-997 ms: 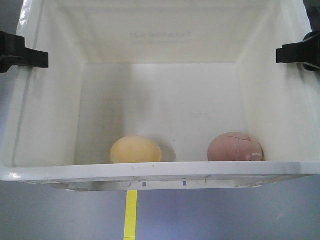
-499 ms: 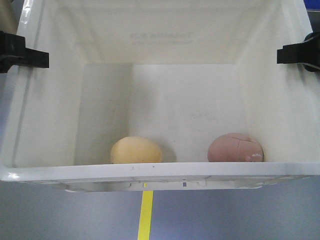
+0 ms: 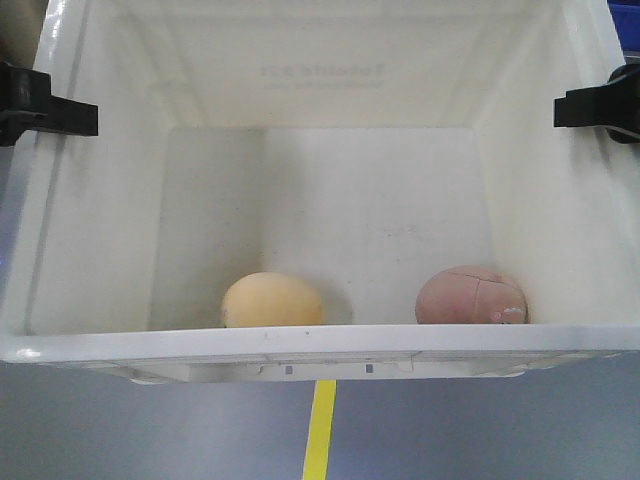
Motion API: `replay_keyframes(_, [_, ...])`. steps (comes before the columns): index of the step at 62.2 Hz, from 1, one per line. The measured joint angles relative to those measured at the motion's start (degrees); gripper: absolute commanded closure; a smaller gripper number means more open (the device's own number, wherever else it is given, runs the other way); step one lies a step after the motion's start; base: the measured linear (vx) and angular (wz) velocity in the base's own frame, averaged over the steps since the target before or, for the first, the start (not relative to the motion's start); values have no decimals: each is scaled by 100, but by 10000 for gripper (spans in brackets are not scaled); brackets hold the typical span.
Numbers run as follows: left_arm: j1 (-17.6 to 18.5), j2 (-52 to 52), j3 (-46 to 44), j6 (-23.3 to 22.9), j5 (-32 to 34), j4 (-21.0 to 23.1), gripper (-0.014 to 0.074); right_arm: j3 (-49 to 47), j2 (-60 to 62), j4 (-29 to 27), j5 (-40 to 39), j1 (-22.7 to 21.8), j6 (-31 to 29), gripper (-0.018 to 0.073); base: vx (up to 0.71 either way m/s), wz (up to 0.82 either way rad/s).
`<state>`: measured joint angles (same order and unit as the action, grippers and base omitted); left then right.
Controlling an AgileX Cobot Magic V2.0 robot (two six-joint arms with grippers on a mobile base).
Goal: Place moving items into box and shelve
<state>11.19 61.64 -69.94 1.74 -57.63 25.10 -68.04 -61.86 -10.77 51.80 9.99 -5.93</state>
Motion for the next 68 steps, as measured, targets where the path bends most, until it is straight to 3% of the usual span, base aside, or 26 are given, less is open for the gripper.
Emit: replay_keyframes(68, [0,0,0,0,0,-2,603,0,0,0,-5,0,4,565,49,4])
